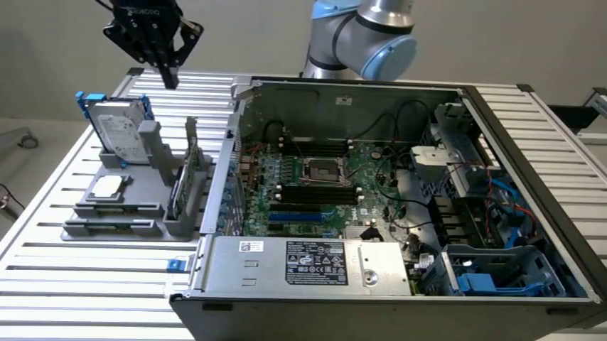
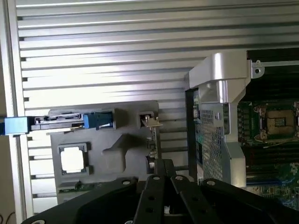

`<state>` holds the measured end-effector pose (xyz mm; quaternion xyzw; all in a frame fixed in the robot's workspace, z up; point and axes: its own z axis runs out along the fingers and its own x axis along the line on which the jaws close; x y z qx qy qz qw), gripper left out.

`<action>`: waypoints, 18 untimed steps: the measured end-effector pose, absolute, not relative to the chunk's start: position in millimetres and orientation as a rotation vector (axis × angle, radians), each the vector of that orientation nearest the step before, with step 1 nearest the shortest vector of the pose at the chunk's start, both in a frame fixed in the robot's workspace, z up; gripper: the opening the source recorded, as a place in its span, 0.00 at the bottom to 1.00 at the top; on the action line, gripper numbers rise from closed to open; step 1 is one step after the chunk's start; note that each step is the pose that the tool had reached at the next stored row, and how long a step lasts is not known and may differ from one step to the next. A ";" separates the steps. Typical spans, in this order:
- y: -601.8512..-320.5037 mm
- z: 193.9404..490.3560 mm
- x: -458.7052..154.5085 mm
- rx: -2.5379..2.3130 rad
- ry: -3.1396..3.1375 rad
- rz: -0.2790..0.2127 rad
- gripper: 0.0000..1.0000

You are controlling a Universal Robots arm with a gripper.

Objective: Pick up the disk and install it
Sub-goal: 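Reach for the disk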

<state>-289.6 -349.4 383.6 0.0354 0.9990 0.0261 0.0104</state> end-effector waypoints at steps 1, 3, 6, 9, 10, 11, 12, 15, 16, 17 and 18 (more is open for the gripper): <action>-347.3 383.3 -294.6 0.111 3.118 0.082 0.11; -343.3 382.6 -303.5 0.110 3.118 0.082 0.11; -337.3 381.7 -317.0 0.110 3.118 0.081 0.11; -331.2 380.7 -330.8 0.110 3.118 0.081 0.11; -329.2 380.4 -335.3 0.110 3.118 0.081 0.11; -327.1 380.1 -339.8 0.111 3.118 0.082 0.11; -325.0 379.9 -344.4 0.111 3.118 0.081 0.11; -319.2 379.0 -357.9 0.111 3.118 0.081 0.11; -317.1 378.7 -362.7 0.111 3.118 0.081 0.11; -315.3 378.5 -367.1 0.110 3.118 0.081 0.11; -313.4 378.2 -371.7 0.111 3.118 0.081 0.11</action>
